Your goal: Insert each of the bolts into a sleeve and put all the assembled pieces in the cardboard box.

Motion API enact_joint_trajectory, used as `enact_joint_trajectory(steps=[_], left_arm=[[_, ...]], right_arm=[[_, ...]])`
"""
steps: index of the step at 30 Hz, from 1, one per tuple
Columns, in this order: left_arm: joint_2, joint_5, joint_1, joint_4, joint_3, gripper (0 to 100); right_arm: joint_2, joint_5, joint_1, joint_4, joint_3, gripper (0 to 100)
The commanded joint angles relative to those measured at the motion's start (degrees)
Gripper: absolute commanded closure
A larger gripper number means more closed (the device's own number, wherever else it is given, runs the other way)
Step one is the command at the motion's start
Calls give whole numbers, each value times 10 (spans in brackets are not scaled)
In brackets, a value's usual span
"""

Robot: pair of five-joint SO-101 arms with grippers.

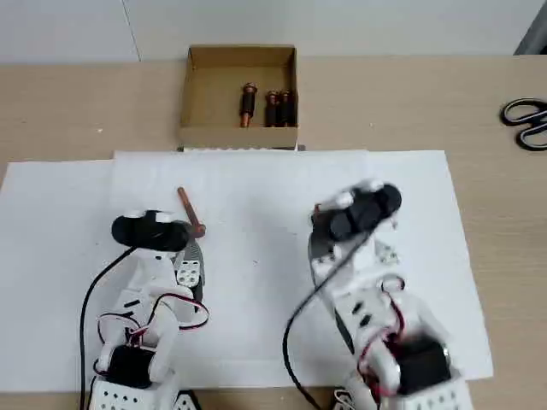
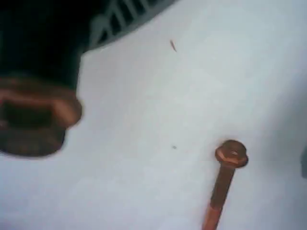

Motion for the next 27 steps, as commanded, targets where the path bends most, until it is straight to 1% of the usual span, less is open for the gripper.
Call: enact_joint_trajectory(steps=[1,5,13,18,21,27], left_arm=[[-5,4,-3,3,-2,994],[-5,2,-3,3,-2,994],[-5,1,1,4,-2,994],[-5,1,1,4,-2,994],[-5,1,1,4,-2,994],[-5,1,1,4,-2,994]], right_arm=[[175,-12,8,-48,-155,996],[363,-11,7,-94,-307,996],[704,-9,6,-98,-636,995],[909,17,5,-101,-851,995],[1023,19,5,-119,-972,995],[1210,19,-4,-119,-1179,995]])
